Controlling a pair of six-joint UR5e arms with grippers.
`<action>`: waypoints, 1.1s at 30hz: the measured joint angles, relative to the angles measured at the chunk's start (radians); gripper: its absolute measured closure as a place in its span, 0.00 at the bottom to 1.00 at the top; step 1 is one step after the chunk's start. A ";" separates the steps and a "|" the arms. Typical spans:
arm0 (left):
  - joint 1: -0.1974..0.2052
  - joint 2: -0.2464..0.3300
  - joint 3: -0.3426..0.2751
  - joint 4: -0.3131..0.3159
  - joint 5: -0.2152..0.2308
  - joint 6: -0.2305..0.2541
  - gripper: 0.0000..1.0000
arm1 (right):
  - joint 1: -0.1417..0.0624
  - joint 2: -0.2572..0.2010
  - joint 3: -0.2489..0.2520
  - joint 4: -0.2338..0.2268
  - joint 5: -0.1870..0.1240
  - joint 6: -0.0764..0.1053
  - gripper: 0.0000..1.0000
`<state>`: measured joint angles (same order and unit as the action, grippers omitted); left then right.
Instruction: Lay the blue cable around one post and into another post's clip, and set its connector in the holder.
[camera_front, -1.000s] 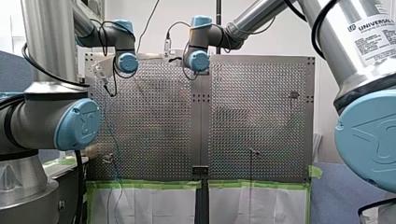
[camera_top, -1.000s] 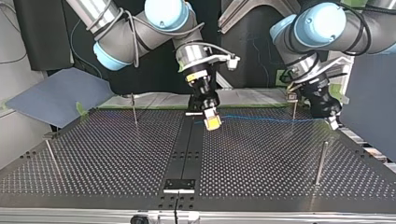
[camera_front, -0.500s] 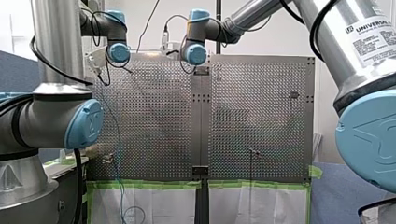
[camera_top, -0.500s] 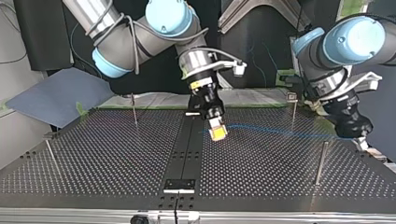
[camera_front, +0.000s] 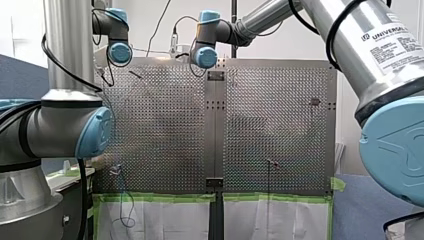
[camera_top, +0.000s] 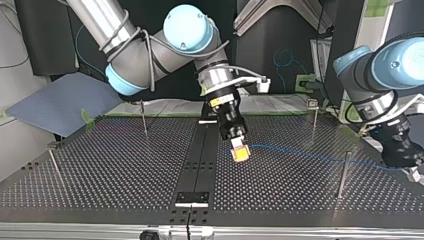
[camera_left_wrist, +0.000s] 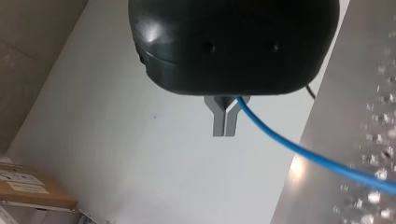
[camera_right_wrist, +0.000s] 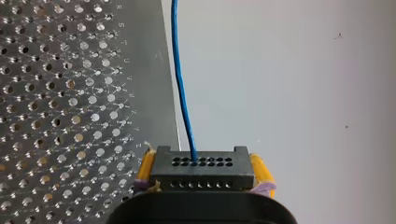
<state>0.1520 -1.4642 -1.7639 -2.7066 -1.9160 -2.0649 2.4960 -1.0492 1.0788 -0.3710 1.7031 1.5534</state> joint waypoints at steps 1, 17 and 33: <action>0.013 -0.005 0.002 0.000 0.013 -0.002 1.00 | 0.000 0.007 -0.012 0.003 0.000 0.000 1.00; 0.124 -0.133 0.032 0.026 0.173 0.003 1.00 | -0.013 0.096 -0.132 0.031 -0.001 -0.002 1.00; 0.142 -0.197 0.053 0.048 0.264 0.008 1.00 | -0.043 0.212 -0.241 0.058 0.001 -0.002 1.00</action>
<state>0.2936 -1.6615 -1.7105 -2.6583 -1.6518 -2.0570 2.4533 -0.8368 0.8375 -0.3134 1.7042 1.5512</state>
